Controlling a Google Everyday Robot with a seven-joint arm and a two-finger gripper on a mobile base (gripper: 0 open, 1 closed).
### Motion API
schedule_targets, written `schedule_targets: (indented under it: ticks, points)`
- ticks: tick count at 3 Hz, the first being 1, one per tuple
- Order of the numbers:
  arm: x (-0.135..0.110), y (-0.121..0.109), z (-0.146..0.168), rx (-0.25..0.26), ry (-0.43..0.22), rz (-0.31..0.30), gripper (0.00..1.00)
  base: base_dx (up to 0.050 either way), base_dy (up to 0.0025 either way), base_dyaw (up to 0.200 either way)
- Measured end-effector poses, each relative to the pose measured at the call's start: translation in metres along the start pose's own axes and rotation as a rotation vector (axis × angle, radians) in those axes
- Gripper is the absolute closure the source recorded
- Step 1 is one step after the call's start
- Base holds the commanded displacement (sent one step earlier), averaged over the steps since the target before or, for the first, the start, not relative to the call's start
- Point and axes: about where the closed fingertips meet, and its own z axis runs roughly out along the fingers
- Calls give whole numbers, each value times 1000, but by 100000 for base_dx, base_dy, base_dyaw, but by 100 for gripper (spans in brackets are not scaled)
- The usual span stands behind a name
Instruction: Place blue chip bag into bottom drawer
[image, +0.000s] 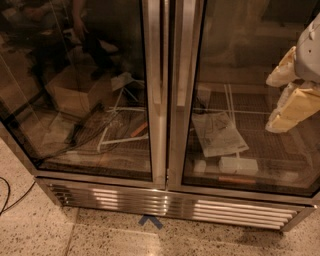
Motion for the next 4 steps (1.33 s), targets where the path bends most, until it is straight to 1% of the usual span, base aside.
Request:
schedule_targets:
  ticks: [1, 2, 3, 4]
  points:
    - [0, 0, 0, 0, 0, 0, 36, 0, 0, 0]
    - [0, 0, 0, 0, 0, 0, 53, 0, 0, 0]
    - [0, 0, 0, 0, 0, 0, 65, 0, 0, 0]
    - [0, 0, 0, 0, 0, 0, 58, 0, 0, 0]
